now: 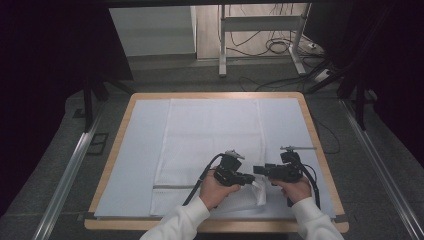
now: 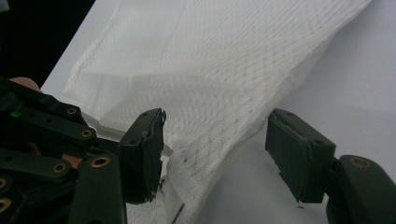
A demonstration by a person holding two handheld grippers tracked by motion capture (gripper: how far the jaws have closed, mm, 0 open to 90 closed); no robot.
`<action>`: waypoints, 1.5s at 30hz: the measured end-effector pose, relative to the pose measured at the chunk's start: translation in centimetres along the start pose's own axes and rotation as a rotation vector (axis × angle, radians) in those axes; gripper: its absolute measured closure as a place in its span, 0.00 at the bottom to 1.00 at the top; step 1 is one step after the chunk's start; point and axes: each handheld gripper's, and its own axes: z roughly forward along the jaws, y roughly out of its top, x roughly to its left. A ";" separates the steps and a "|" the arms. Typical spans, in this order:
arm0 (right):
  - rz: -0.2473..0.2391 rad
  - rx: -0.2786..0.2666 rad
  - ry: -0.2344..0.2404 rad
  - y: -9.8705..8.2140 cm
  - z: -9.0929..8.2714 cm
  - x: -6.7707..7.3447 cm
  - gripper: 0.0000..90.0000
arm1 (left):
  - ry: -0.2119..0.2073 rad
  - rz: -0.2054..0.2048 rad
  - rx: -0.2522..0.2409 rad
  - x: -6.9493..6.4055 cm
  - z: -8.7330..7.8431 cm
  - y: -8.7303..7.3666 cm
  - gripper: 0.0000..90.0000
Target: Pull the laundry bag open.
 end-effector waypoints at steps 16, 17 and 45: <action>0.023 0.040 0.010 0.1 2.0 0.2 0.47 | 0.001 0.003 0.008 -0.1 0.3 0.0 0.96; 0.025 0.042 0.011 0.1 2.0 0.2 0.49 | 0.002 0.001 0.006 -0.1 0.3 0.0 0.96; -0.055 0.124 0.019 0.1 2.2 -0.1 0.97 | -0.002 -0.007 0.019 0.2 0.8 -0.5 0.96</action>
